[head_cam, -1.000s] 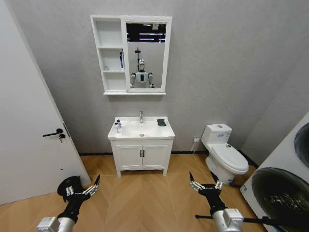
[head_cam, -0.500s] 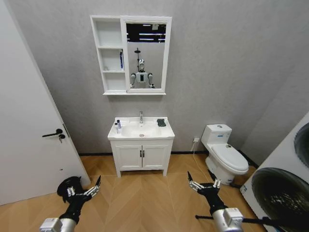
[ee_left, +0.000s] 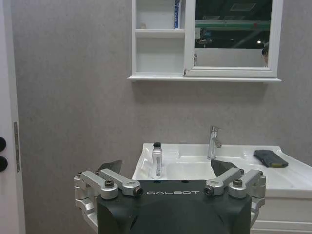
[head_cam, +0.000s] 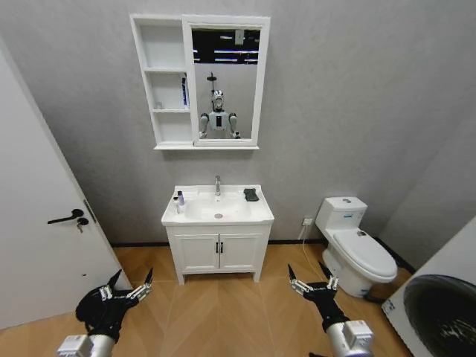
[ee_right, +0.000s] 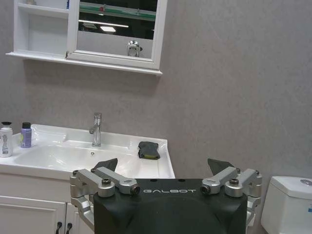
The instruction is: Move facial cleanser and shampoo from washbasin to cabinet, then wipe washbasin with towel.
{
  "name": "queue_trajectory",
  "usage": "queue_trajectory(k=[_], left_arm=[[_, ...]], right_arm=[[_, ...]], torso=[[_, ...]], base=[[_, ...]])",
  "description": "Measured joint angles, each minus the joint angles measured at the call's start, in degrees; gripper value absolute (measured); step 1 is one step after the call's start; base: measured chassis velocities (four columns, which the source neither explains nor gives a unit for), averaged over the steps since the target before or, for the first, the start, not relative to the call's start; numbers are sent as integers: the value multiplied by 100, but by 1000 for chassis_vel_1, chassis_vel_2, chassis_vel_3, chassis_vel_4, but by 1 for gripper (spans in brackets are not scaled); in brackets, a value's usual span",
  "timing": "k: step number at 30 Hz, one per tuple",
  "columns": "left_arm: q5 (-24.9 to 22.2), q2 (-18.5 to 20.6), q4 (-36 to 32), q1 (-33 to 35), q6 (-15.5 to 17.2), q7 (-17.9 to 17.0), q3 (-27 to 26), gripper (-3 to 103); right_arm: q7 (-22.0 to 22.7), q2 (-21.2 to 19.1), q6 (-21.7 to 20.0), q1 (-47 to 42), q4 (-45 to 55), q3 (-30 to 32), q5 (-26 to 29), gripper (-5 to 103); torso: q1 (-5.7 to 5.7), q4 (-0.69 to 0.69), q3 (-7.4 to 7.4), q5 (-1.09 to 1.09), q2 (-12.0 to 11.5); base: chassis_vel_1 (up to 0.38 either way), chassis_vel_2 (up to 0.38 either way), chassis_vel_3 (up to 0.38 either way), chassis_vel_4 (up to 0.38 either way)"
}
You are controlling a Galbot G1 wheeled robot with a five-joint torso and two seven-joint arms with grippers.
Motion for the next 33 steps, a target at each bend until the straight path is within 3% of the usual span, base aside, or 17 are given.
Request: queue_trajectory(k=[25,31,33], left_arm=[[63,-100,-72,70,-175,-87,26,100],[63,-132,-48,64,-237,-192,52,100],[94,-144,-34,49,-264,-213,72,100]], right_arm=[[-27,48,165,-136,7,-13,-58,100],[-14,58,151,-126,-20,-7,-94,100],[-8,62,149,-158,-21,5,-101,100]], torso=[[0,0,0,1,0],[5,3,2,1,-2],[5,-1,1,0,-2]], base=[[-331,325,341,-329],[-225,226,200,-216],[-143,99,1,-19]])
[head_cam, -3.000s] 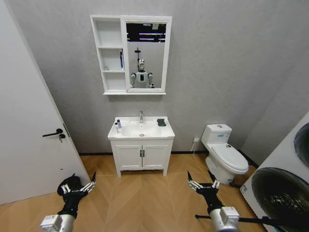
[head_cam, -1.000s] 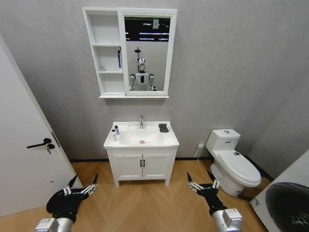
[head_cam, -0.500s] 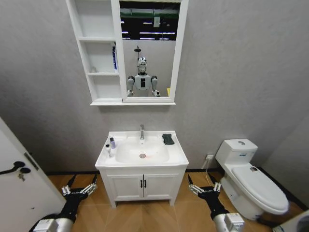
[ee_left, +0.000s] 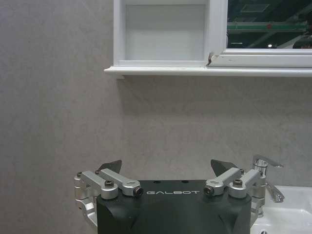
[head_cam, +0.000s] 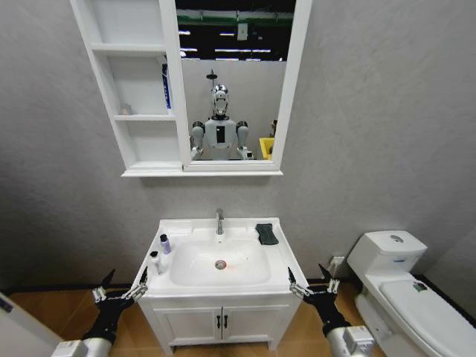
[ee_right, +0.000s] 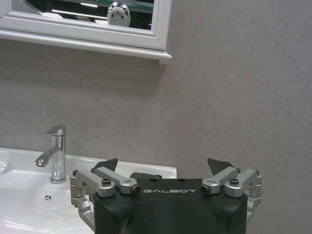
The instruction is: Move facial cleanser and shampoo from washbasin to cabinet, then wipe washbasin with towel.
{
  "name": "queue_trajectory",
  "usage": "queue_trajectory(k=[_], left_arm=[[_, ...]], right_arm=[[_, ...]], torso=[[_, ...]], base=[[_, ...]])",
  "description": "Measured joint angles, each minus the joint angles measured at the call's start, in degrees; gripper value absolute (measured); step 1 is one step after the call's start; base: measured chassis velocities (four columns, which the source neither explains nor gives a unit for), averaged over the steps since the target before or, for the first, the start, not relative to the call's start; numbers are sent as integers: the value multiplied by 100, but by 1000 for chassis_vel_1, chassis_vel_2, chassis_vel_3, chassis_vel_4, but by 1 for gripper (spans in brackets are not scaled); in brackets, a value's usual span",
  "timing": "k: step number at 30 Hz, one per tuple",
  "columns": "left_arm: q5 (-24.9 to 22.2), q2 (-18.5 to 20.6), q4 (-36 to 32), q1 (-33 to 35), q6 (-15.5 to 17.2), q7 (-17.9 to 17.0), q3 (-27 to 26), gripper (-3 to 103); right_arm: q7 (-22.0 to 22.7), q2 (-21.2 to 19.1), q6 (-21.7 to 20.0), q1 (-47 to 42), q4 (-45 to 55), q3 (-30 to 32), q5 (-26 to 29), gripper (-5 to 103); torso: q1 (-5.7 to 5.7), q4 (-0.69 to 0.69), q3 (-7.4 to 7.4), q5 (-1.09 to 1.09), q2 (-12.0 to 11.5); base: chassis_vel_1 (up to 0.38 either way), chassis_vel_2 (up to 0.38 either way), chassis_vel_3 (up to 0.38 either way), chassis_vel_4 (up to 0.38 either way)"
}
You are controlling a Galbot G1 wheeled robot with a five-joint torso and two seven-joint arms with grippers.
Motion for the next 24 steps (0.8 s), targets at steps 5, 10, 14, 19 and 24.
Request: queue_trajectory(k=[5,10,14,19,24], left_arm=[[176,-30,89,-71,-91,-43,43,100],[321,-46,305,-177,-147,-75,140,100],[466,-86,609,-314,-178,-83,264,100],[653,-100,1023,-417,-259,-5,369,100],[843,-163,1793,-663,-594,91,431,100]], right_arm=[[10,17,0,-40,-12,2,-4,100],[28,17,4,-18,-12,-14,-4,100],[84,10,3,49,-8,-13,1,100],[138,9,19,53,3,22,17,100],[239,10,68,-25,79,76,53,100]], torso=[[-10,2,-2,-1,3],[-16,3,-4,0,7],[-10,1,-2,0,4],[-4,2,-1,0,2],[-7,2,-2,0,3]], base=[[26,9,-30,-26],[49,-26,-24,32],[0,0,0,0],[0,0,0,0],[0,0,0,0]])
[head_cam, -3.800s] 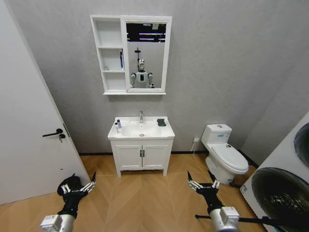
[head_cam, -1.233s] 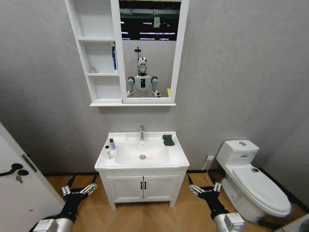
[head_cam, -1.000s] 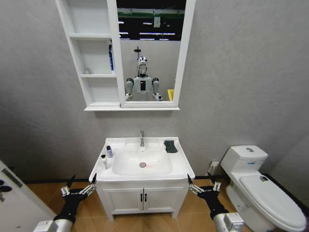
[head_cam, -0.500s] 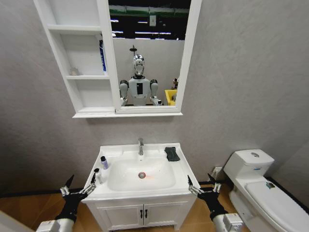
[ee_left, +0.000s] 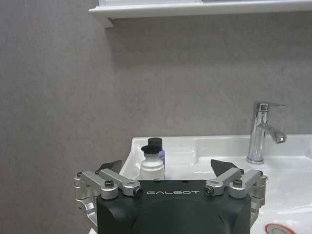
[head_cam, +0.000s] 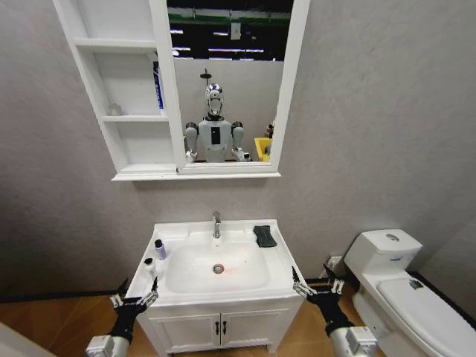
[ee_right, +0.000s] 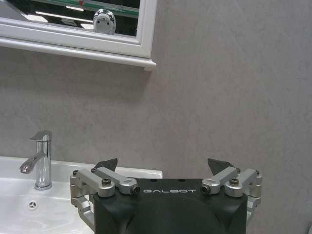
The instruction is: Move facial cleanser and shampoo from washbasin to cabinet, then wipe washbasin with towel.
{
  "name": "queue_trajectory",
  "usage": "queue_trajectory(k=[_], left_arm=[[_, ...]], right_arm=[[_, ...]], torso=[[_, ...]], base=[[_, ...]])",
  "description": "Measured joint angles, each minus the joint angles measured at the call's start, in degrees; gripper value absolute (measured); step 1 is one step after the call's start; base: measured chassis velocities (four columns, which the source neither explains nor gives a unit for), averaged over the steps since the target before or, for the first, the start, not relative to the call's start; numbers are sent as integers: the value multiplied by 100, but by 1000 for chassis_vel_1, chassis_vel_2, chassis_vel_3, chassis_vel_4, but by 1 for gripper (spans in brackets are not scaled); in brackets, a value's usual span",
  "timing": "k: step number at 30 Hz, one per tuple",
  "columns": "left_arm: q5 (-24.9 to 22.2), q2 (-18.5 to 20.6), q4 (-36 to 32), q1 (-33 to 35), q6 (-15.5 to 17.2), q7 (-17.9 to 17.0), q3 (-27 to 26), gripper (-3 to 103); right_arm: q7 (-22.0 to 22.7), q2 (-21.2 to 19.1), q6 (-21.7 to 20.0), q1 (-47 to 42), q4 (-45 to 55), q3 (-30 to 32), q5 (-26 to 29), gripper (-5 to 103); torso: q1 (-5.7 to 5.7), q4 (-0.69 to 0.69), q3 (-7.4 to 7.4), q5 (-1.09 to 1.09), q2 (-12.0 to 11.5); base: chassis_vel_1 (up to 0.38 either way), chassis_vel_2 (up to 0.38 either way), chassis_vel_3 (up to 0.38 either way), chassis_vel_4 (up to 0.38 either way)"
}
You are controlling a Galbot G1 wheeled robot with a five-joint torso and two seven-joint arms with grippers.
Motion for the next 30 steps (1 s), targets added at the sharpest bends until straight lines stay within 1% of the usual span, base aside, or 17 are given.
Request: queue_trajectory(k=[1,3,4,6,7,8,9,11,12,14,17,18,19,20,22,28,30], left_arm=[[0,0,0,0,0,0,0,100],[191,-69,487,-266,-215,-63,-23,100],[191,-69,487,-266,-215,-63,-23,100],[212,-101,723,-394,-283,-175,-69,100],[211,-117,795,-445,-291,-201,-103,100],[211,-117,795,-445,-291,-201,-103,100],[204,-119,876,-510,-263,-201,-114,100],[172,-79,1119,-684,-168,-186,-96,100],[172,-79,1119,-684,-168,-186,-96,100],[161,5,1341,-861,-115,-104,-113,100],[106,84,1399,-931,-15,-44,-122,100],[41,137,1450,-1013,49,-28,-115,100],[6,164,1508,-1136,89,-23,-100,100],[6,164,1508,-1136,89,-23,-100,100],[-43,191,1670,-1446,146,-19,-52,100],[-65,235,1834,-1700,230,34,56,100],[-59,261,2003,-1869,238,42,91,100]], right_arm=[[0,0,0,0,0,0,0,100],[49,-33,21,4,48,29,-11,100],[49,-33,21,4,48,29,-11,100],[53,-87,11,48,116,27,-19,100],[53,-114,-5,89,155,17,-20,100],[53,-114,-5,89,155,17,-20,100],[52,-123,-11,93,187,14,-24,100],[67,-118,8,34,248,17,-33,100],[67,-118,8,34,248,17,-33,100],[75,-133,14,10,283,15,-34,100],[75,-161,13,38,286,2,-31,100],[75,-174,14,59,285,4,-29,100],[78,-172,14,58,280,15,-28,100],[78,-172,14,58,280,15,-28,100],[105,-131,21,15,250,38,-27,100],[139,-57,48,-23,199,48,-29,100],[165,-27,51,-41,194,62,-31,100]], torso=[[0,0,0,0,0],[0,-1,0,-1,0],[0,-1,0,-1,0],[0,-1,0,-1,0],[0,2,0,0,-1],[0,2,0,0,-1],[1,3,1,1,-1],[0,0,0,0,0],[0,0,0,0,0],[0,-2,0,-2,-1],[0,-1,0,0,0],[0,4,1,0,-1],[0,2,1,0,0],[0,2,1,0,0],[0,-2,0,0,-1],[0,0,1,0,-1],[0,0,0,0,0]], base=[[0,0,0,0],[0,0,0,0],[0,0,0,0],[0,0,0,0],[0,0,0,0],[0,0,0,0],[0,0,0,0],[0,0,0,0],[0,0,0,0],[0,0,0,0],[0,0,0,0],[0,0,0,0],[0,0,0,0],[0,0,0,0],[0,0,0,0],[0,0,0,0],[0,0,0,0]])
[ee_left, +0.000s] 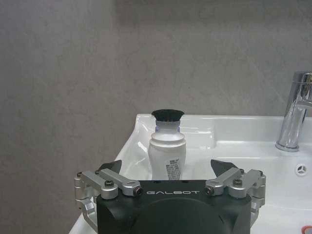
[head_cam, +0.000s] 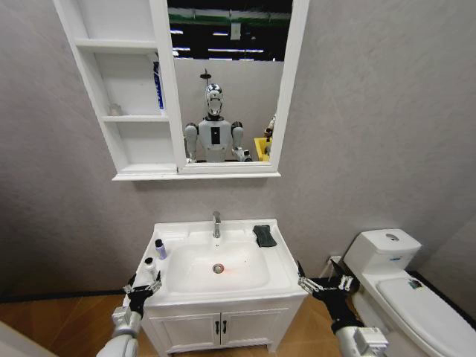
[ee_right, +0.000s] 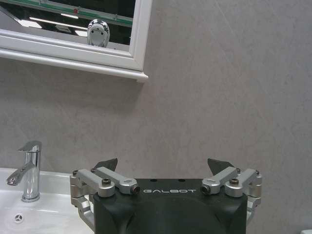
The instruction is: Move facial cleanser and shampoo from washbasin to cabinet, then wipe washbasin with towel.
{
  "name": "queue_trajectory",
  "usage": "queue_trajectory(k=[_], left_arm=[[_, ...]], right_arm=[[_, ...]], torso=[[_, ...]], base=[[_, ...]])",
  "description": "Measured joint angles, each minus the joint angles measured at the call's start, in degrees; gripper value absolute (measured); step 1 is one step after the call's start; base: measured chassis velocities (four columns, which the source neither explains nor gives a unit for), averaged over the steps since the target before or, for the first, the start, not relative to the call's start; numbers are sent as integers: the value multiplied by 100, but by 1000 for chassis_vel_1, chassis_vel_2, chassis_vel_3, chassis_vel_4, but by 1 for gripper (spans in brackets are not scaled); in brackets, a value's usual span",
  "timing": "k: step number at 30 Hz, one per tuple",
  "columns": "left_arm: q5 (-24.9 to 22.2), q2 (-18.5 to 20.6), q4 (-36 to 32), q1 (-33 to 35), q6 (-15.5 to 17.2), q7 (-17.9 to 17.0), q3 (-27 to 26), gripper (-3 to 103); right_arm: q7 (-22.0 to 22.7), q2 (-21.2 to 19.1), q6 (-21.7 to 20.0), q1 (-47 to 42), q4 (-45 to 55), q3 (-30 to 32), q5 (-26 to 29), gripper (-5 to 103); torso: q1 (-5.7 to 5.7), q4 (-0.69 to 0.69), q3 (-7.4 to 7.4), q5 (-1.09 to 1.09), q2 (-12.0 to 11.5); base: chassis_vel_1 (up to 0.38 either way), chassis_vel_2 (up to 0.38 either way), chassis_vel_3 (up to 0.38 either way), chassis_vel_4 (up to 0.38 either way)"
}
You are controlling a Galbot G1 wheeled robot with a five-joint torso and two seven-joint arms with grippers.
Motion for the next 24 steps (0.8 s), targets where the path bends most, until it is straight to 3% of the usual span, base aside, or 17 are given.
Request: queue_trajectory(k=[7,11,13,16,19,22,23,24], left_arm=[[72,69,403,-385,-11,-28,55,101],[85,71,424,-391,-9,-34,56,90],[86,75,423,-369,-9,-30,57,79],[85,75,422,-369,-9,-29,57,74],[86,63,392,-366,-12,-30,55,58],[73,54,307,-326,-1,-30,61,53],[40,52,208,-258,11,-31,70,42],[40,52,208,-258,11,-31,70,42]], right_arm=[[53,33,1,-19,-15,54,-2,100],[60,36,1,-7,-22,74,-3,100],[69,42,-3,23,-36,71,-9,100],[70,43,-9,37,-37,59,-14,100],[71,36,-39,57,-37,26,-24,100],[80,20,-55,70,-37,24,-24,100],[97,8,-63,86,-37,20,-24,100],[97,8,-63,86,-37,20,-24,100]], torso=[[0,0,0,0,0],[0,0,0,0,0],[0,1,0,0,0],[0,1,0,0,1],[0,0,0,0,1],[0,0,0,0,1],[0,0,0,0,1],[0,0,0,0,1]], base=[[0,0,0,0],[0,0,0,0],[0,0,0,0],[0,0,0,0],[0,0,0,0],[0,0,0,0],[0,0,0,0],[0,0,0,0]])
